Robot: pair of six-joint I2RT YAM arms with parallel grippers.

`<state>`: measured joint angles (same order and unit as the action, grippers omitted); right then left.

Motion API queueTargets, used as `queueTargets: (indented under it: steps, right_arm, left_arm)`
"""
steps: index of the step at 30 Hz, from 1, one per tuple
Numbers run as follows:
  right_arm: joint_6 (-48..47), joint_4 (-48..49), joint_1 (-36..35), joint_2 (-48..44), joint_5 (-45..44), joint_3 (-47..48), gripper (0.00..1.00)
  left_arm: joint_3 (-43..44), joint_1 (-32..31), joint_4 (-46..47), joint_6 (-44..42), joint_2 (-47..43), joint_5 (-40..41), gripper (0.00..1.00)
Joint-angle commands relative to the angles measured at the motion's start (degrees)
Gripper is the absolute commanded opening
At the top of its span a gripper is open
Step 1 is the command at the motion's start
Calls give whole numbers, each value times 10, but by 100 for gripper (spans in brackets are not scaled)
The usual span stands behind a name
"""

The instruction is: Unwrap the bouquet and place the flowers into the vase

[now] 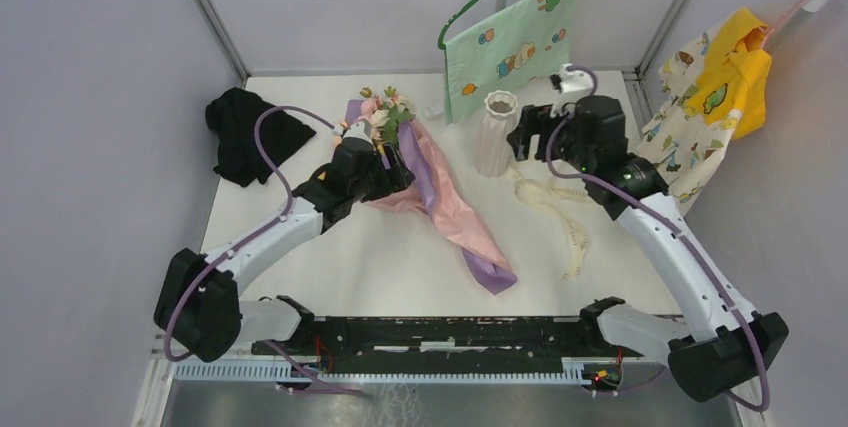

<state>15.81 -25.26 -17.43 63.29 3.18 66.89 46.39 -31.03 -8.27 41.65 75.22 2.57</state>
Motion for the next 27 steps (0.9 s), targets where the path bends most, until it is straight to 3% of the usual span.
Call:
queueTargets:
  steps: [1, 5, 11, 22, 27]
  right_arm:
    - [-61, 18, -131, -4, -47, -15, 80]
    - [-71, 22, -245, 21, -105, -25, 77]
    - [-59, 76, -298, 116, -77, -44, 71]
    - [-41, 149, -310, 277, -54, -13, 64]
    - [-33, 163, -309, 314, -46, 7, 52]
  left_arm:
    - [62, -3, -62, -29, -86, 79, 82]
    - [86, -9, -136, -5, -164, 174, 82]
    - [86, -11, -203, 17, -231, 272, 82]
    - [76, -11, -227, 15, -244, 287, 82]
    - [68, -11, -226, 15, -247, 286, 82]
